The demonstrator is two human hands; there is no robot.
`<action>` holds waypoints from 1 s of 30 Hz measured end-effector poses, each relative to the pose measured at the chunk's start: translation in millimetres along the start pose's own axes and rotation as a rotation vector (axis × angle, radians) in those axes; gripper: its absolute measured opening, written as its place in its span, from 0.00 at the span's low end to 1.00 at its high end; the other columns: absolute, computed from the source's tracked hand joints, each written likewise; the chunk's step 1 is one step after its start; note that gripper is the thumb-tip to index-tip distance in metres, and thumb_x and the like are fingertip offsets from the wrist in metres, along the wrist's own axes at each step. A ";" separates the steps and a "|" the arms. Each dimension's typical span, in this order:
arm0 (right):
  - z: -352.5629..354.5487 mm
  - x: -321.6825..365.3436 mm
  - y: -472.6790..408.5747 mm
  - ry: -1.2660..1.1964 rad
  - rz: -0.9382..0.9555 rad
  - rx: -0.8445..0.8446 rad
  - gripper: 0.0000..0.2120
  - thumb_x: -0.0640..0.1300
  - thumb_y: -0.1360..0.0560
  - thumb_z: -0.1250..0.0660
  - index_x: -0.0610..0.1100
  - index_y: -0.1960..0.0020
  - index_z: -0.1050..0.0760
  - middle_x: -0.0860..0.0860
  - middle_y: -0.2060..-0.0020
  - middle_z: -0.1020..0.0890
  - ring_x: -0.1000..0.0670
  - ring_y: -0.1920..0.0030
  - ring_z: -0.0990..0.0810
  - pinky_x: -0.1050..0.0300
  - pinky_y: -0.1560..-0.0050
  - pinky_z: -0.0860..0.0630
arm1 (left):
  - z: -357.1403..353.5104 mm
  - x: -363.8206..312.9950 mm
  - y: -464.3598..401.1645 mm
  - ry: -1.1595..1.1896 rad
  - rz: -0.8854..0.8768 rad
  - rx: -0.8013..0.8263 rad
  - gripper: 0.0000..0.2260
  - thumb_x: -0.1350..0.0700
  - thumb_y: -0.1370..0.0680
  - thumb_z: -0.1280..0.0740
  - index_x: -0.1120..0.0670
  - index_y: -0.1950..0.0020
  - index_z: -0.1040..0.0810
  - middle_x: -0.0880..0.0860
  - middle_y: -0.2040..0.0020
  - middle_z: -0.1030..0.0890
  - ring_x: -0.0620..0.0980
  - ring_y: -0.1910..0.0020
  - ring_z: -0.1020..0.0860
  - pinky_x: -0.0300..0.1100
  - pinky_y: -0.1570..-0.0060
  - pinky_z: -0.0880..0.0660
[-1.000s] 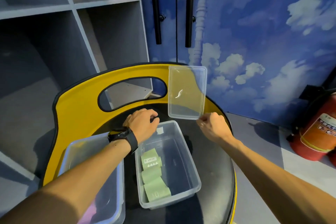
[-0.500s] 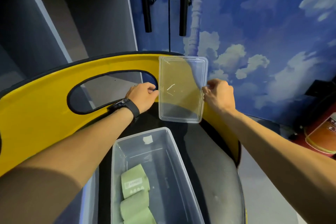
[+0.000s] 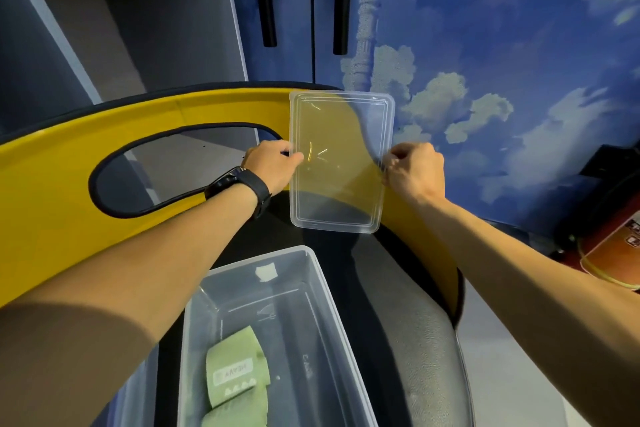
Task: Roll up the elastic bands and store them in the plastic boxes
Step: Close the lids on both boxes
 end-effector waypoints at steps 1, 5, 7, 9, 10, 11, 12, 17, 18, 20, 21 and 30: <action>1.3 -0.1 0.0 0.000 0.001 0.004 0.09 0.39 0.23 0.36 0.39 0.52 0.17 0.39 0.58 0.17 0.39 0.56 0.17 0.43 0.50 0.19 | 1.9 -1.7 1.3 -0.020 -0.010 0.002 0.14 0.51 0.21 0.39 0.59 0.53 0.20 0.62 0.57 0.18 0.60 0.55 0.20 0.54 0.52 0.21; 8.0 5.5 3.5 0.005 0.010 0.018 0.09 0.39 0.23 0.36 0.38 0.51 0.17 0.41 0.57 0.16 0.40 0.54 0.18 0.46 0.49 0.19 | 14.8 -7.8 8.3 -0.053 -0.034 -0.004 0.17 0.52 0.19 0.43 0.61 0.55 0.21 0.63 0.58 0.19 0.62 0.56 0.21 0.51 0.55 0.23; 13.3 11.7 7.2 -0.003 0.011 0.022 0.09 0.40 0.23 0.35 0.39 0.49 0.17 0.41 0.55 0.16 0.41 0.53 0.18 0.47 0.48 0.19 | 24.2 -9.8 14.7 -0.030 -0.027 -0.013 0.17 0.52 0.18 0.43 0.61 0.53 0.20 0.61 0.57 0.18 0.60 0.54 0.20 0.52 0.51 0.22; 19.7 18.1 13.0 -0.013 0.009 0.018 0.10 0.40 0.23 0.35 0.40 0.48 0.17 0.42 0.53 0.16 0.42 0.52 0.18 0.48 0.47 0.20 | 33.3 -13.6 26.4 -0.007 -0.017 -0.005 0.16 0.53 0.18 0.44 0.60 0.51 0.19 0.57 0.55 0.17 0.56 0.53 0.19 0.48 0.48 0.22; 23.1 22.4 17.6 -0.026 0.009 0.015 0.10 0.40 0.22 0.35 0.40 0.47 0.17 0.42 0.53 0.16 0.42 0.52 0.18 0.48 0.46 0.20 | 39.0 -15.8 33.7 -0.003 -0.018 -0.005 0.16 0.54 0.18 0.44 0.60 0.50 0.19 0.56 0.54 0.16 0.54 0.53 0.19 0.45 0.49 0.23; 25.9 26.3 21.6 -0.048 0.010 0.014 0.09 0.40 0.22 0.35 0.39 0.47 0.17 0.42 0.53 0.16 0.42 0.52 0.17 0.47 0.46 0.20 | 45.6 -18.1 41.3 0.002 -0.021 -0.010 0.15 0.54 0.18 0.43 0.59 0.50 0.19 0.55 0.54 0.16 0.52 0.54 0.19 0.42 0.50 0.24; 28.5 30.6 27.2 -0.075 0.007 0.018 0.09 0.40 0.22 0.35 0.39 0.47 0.17 0.42 0.53 0.16 0.42 0.52 0.17 0.46 0.45 0.20 | 53.1 -19.9 49.8 0.012 -0.020 -0.018 0.15 0.54 0.18 0.43 0.59 0.49 0.18 0.54 0.54 0.16 0.51 0.54 0.19 0.41 0.51 0.24; 43.3 54.2 61.5 -0.203 -0.003 0.072 0.07 0.40 0.21 0.34 0.38 0.48 0.19 0.46 0.57 0.17 0.50 0.60 0.17 0.55 0.50 0.18 | 87.1 -17.8 89.5 0.087 0.023 0.015 0.10 0.57 0.22 0.36 0.54 0.43 0.19 0.54 0.50 0.16 0.54 0.48 0.20 0.50 0.43 0.23; 46.1 58.3 68.6 -0.232 -0.007 0.086 0.06 0.39 0.22 0.33 0.39 0.49 0.18 0.46 0.58 0.17 0.52 0.61 0.17 0.57 0.51 0.18 | 93.0 -15.5 97.2 0.121 0.040 0.023 0.11 0.59 0.22 0.35 0.53 0.41 0.19 0.55 0.48 0.16 0.55 0.46 0.20 0.50 0.42 0.24; 49.7 64.3 84.3 -0.310 -0.035 0.135 0.05 0.38 0.23 0.32 0.39 0.50 0.18 0.46 0.57 0.17 0.52 0.61 0.17 0.59 0.53 0.18 | 103.7 -11.2 112.0 0.219 0.076 0.027 0.13 0.61 0.22 0.37 0.53 0.40 0.20 0.54 0.45 0.17 0.55 0.45 0.21 0.51 0.40 0.24; 51.0 65.8 91.6 -0.351 -0.052 0.161 0.05 0.37 0.24 0.31 0.39 0.51 0.18 0.45 0.57 0.16 0.51 0.59 0.16 0.58 0.52 0.18 | 108.3 -8.6 119.3 0.278 0.106 0.026 0.13 0.61 0.22 0.39 0.54 0.40 0.20 0.53 0.48 0.17 0.53 0.47 0.20 0.50 0.42 0.23; 58.8 72.7 158.9 -0.772 -0.380 0.435 0.10 0.29 0.24 0.39 0.29 0.45 0.23 0.37 0.49 0.17 0.45 0.56 0.17 0.59 0.55 0.18 | 129.1 14.0 192.7 0.542 0.339 0.020 0.11 0.53 0.20 0.39 0.56 0.46 0.21 0.55 0.55 0.15 0.49 0.55 0.17 0.44 0.44 0.22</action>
Point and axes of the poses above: each hand's wrist, its own y-axis away from the middle knuckle, its own z-axis out of the back of the hand, x = y × z, the point moved 6 cm from there along -y, towards the middle knuckle
